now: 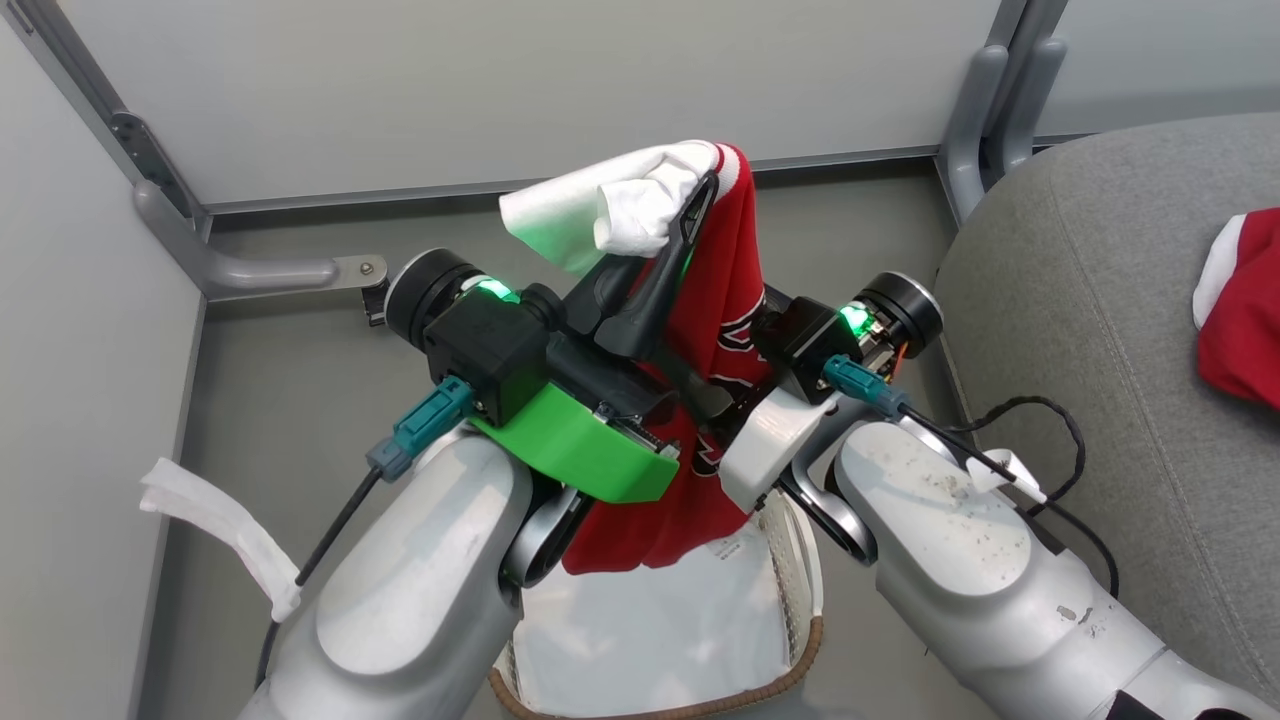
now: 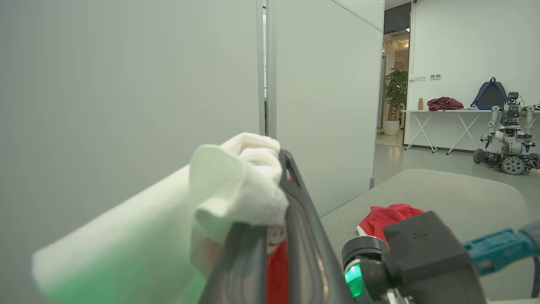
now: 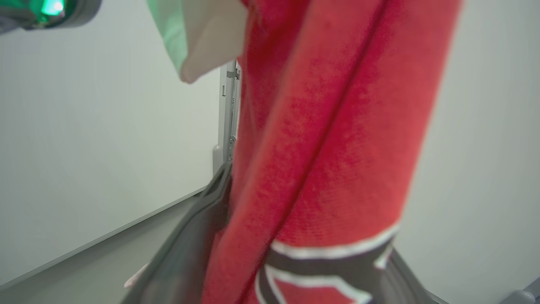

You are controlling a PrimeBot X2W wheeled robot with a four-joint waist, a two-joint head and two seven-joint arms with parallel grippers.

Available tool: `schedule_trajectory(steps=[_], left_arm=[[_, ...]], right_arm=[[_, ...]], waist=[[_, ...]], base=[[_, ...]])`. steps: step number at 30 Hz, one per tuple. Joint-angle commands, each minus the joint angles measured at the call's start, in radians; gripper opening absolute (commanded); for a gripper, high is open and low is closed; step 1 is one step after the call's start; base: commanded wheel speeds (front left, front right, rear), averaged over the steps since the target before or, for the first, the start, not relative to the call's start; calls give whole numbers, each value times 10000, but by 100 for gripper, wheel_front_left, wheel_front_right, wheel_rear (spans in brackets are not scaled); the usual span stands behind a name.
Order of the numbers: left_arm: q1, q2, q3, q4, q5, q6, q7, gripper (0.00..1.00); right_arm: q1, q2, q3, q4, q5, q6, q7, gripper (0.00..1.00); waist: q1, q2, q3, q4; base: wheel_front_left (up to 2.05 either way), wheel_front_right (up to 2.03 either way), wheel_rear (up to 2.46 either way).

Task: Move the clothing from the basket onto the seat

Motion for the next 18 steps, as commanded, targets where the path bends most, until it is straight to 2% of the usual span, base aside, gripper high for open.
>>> schedule_trajectory(steps=[1, 9, 16, 17, 18], left_arm=[[-46, -30, 22, -55, -89, 17, -7, 0], [-44, -35, 139, 19, -102, 17, -7, 0], [37, -47, 206, 53, -75, 17, -7, 0], [48, -48, 200, 60, -71, 17, -7, 0], [60, -48, 206, 65, -65, 17, -7, 0]], right_arm=[[77, -2, 64, 167, 79, -14, -19, 100], [980, 60, 147, 644, 155, -14, -19, 100], [1604, 80, -37, 581, -22, -14, -19, 100], [1660, 78, -74, 550, -43, -14, -19, 84], [1681, 76, -112, 512, -55, -14, -19, 24]], waist=[[1, 0, 6, 19], [1, 0, 12, 32], [1, 0, 53, -101], [1, 0, 55, -130], [1, 0, 56, -153]], base=[[0, 0, 0], [0, 0, 0], [0, 0, 0], [0, 0, 0], [0, 0, 0]])
